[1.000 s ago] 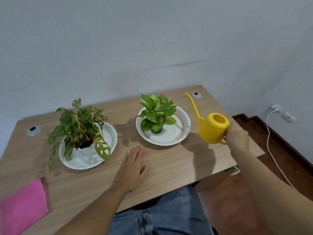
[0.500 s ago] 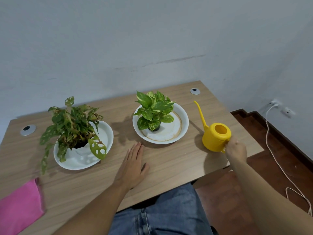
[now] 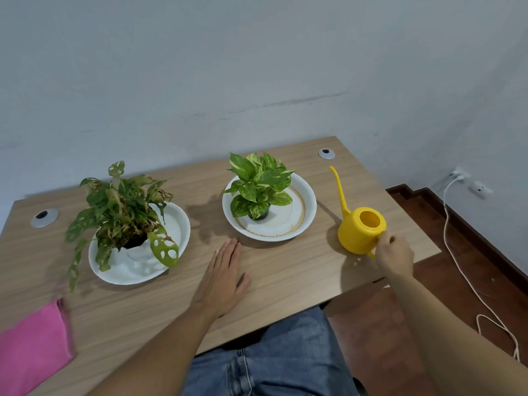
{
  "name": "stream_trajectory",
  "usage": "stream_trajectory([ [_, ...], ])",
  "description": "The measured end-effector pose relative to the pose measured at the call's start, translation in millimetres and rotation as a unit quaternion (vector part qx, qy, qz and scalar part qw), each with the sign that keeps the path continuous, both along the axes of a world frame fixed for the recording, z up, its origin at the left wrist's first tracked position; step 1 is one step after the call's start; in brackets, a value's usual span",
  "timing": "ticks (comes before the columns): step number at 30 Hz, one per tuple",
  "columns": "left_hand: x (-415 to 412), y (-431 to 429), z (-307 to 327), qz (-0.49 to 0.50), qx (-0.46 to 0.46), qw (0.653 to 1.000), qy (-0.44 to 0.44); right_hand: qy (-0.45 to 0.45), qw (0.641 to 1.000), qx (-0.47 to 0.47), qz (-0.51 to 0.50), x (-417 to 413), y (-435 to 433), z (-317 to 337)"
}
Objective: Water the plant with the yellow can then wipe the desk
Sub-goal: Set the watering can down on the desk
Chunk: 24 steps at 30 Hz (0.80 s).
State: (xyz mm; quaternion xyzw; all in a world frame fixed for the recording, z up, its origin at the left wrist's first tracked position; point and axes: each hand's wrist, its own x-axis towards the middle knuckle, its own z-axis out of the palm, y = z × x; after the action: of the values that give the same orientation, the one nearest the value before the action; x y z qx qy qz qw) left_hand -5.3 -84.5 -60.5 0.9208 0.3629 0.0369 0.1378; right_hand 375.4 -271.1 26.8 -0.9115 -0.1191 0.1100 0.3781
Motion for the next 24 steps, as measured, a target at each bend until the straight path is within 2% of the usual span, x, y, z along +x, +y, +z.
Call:
stream_trajectory([
  [5, -3, 1, 0, -0.001, -0.006, 1.000, -0.005, -0.040, 0.999, 0.019, 0.023, 3, -3, 5],
  [8, -5, 1, 2, 0.001, -0.018, 1.000, -0.020, -0.118, 0.988, 0.000, 0.095, -4, 3, 19],
  [12, -13, 0, 13, -0.002, -0.018, 0.999, -0.044, -0.223, 0.949, 0.004, 0.224, -26, 21, 33],
  [17, -36, -2, 26, 0.018, -0.017, 0.998, -0.055, -0.313, 0.882, 0.020, 0.351, -66, 51, 24],
  [24, -91, -11, 39, 0.048, 0.030, 0.995, -0.076, -0.267, 0.850, 0.067, 0.449, -135, 97, 7],
])
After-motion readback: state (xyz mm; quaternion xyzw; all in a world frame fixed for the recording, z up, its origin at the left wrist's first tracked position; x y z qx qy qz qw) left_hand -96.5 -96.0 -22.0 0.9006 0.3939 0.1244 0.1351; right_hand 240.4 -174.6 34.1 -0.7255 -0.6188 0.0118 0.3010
